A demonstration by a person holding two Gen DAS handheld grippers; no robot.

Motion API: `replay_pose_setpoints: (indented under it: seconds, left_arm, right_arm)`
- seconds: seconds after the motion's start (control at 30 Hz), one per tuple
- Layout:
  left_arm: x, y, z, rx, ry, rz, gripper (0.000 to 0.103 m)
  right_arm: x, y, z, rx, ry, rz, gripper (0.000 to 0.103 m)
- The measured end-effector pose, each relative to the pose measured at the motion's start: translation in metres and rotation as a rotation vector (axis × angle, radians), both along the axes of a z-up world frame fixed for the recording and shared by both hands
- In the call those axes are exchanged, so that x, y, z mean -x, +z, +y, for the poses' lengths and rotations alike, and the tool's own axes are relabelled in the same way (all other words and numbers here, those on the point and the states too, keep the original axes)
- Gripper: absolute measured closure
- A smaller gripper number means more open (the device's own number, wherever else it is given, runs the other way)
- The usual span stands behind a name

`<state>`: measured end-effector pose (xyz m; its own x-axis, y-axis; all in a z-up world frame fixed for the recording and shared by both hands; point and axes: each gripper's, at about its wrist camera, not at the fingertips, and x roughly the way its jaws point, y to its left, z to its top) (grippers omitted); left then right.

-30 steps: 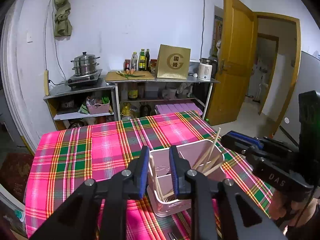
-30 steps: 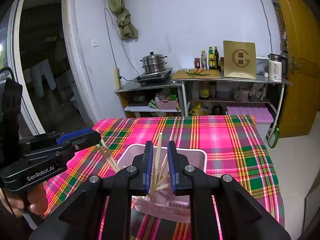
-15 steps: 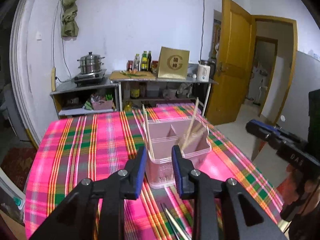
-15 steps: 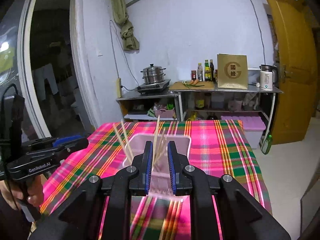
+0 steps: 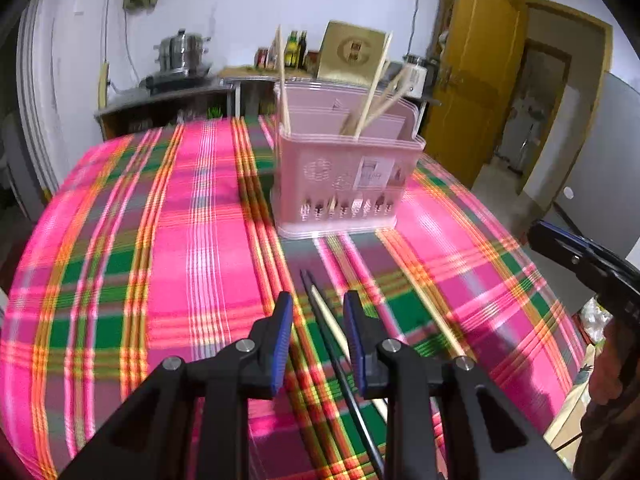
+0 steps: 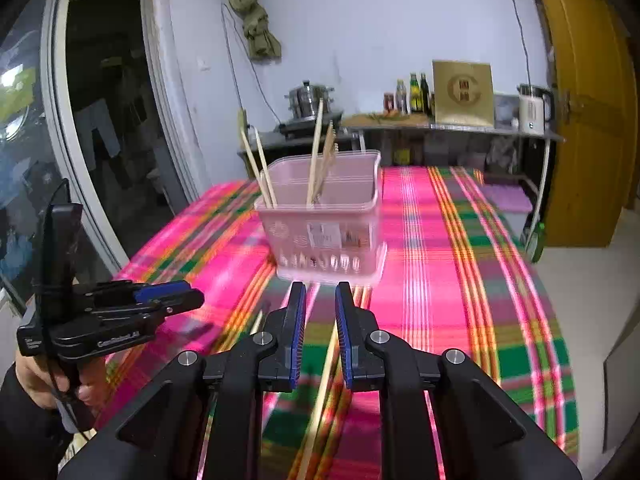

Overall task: Organize utensils
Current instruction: 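Move both open tools back down toward the chopsticks on the tablecloth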

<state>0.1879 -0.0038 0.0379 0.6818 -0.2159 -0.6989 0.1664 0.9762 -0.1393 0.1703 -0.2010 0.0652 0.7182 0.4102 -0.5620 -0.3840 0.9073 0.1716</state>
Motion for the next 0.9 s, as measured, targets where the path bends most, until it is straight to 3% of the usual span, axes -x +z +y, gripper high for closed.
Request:
replay_pose_setpoints:
  seconds: [0.2,0.43,0.63,0.9]
  left_arm:
    - [-0.002,-0.025,-0.004,0.0,0.011,0.058,0.076]
    - [-0.01,-0.034,-0.007,0.0,0.021,0.085,0.076]
    - [-0.01,-0.032,-0.014,0.084,-0.022,0.081,0.076]
    - [-0.017,-0.044,-0.02,0.13,-0.023,0.136,0.076]
  right_arm:
    - [-0.003,-0.034,0.0,0.038,-0.001,0.076,0.088]
    - [-0.011,-0.06,0.004,0.067,0.006,0.142,0.088]
    - [-0.016,-0.065,0.004,0.062,0.011,0.154,0.088]
    - [-0.019,-0.067,0.001,0.059,0.007,0.16,0.088]
